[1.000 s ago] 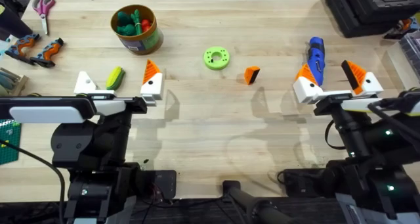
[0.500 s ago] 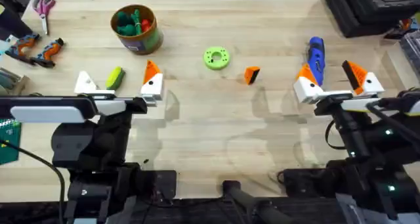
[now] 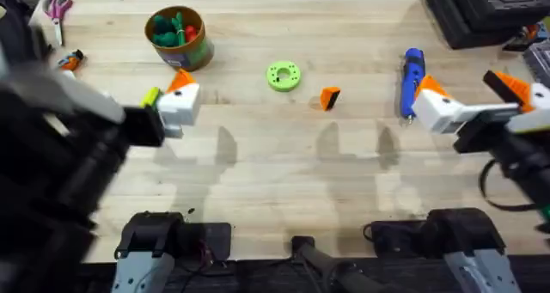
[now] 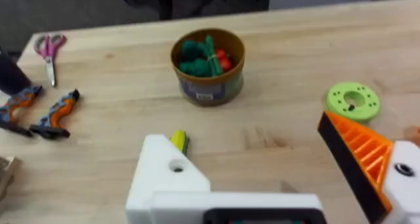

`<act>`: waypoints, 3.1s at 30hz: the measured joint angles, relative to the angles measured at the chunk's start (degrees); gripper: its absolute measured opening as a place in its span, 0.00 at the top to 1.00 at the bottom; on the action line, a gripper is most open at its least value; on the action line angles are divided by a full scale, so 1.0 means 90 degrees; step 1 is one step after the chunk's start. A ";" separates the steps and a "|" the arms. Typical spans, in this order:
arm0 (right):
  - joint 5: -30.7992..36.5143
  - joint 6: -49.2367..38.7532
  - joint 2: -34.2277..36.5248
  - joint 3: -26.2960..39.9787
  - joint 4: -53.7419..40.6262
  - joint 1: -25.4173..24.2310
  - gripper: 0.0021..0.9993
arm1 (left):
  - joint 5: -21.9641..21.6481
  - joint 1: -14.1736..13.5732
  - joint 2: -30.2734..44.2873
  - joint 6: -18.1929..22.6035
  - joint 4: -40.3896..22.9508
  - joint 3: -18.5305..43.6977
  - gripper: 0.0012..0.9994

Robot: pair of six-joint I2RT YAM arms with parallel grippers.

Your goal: Pick up the gripper from the table and insert it into the empty holder that is missing its gripper. Then pick up a screw, insert it into the mounting hole, and use the screwdriver to tighten it. Finally, clean up the table by picking up the vegetable and placing it into the bucket.

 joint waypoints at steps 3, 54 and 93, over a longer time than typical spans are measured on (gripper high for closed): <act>-0.0002 0.0000 0.0872 0.0762 -0.0693 0.0000 0.01 | -0.0001 0.0000 0.1003 0.0002 -0.0892 0.1056 0.01; -0.0002 -0.0001 0.4073 0.3324 -0.2562 0.0000 0.01 | 0.0003 0.2484 0.7731 0.2384 -0.1276 0.3066 0.01; -0.0001 -0.0012 0.4073 0.3324 -0.4807 0.0000 0.01 | 0.1142 0.2484 0.8631 0.2421 -0.1504 0.3332 0.00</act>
